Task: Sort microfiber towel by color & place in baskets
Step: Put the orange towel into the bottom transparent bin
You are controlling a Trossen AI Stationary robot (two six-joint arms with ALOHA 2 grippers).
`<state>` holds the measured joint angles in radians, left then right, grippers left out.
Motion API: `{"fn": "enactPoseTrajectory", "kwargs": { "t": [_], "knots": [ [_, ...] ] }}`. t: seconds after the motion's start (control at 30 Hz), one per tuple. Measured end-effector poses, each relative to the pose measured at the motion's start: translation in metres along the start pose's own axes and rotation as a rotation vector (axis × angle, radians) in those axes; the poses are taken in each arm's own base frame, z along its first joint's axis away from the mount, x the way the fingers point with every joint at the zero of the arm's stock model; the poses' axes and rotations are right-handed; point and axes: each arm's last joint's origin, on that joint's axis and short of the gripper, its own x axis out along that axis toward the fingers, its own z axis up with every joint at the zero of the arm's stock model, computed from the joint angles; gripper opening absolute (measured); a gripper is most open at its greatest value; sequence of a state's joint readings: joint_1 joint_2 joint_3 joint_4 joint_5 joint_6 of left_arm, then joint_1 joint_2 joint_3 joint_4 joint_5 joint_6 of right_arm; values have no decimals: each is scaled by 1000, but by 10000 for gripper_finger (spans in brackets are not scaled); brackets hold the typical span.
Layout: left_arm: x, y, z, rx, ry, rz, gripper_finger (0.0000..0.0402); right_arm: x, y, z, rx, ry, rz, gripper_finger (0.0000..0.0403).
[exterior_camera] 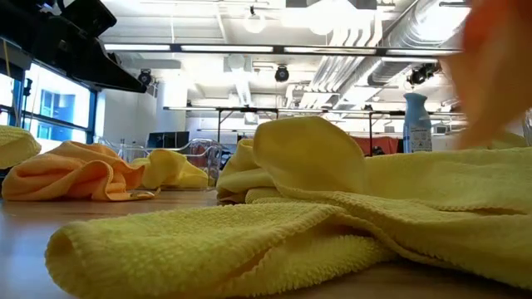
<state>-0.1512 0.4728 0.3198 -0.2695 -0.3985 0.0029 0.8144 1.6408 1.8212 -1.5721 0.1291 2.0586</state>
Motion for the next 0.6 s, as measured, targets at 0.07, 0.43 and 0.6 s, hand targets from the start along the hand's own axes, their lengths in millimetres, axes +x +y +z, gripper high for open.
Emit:
{"fn": "enactPoseTrajectory", "kwargs": {
  "t": [0.07, 0.43, 0.6],
  "knots": [
    [0, 0, 0, 0, 0, 1, 129, 1, -13, -4, 60, 91, -67, 0],
    [0, 0, 0, 1, 1, 2, 129, 3, -49, -10, 200, 398, -372, 0],
    [0, 0, 0, 1, 0, 2, 129, 8, -45, -4, 153, 191, -214, 0]
  ]
}}
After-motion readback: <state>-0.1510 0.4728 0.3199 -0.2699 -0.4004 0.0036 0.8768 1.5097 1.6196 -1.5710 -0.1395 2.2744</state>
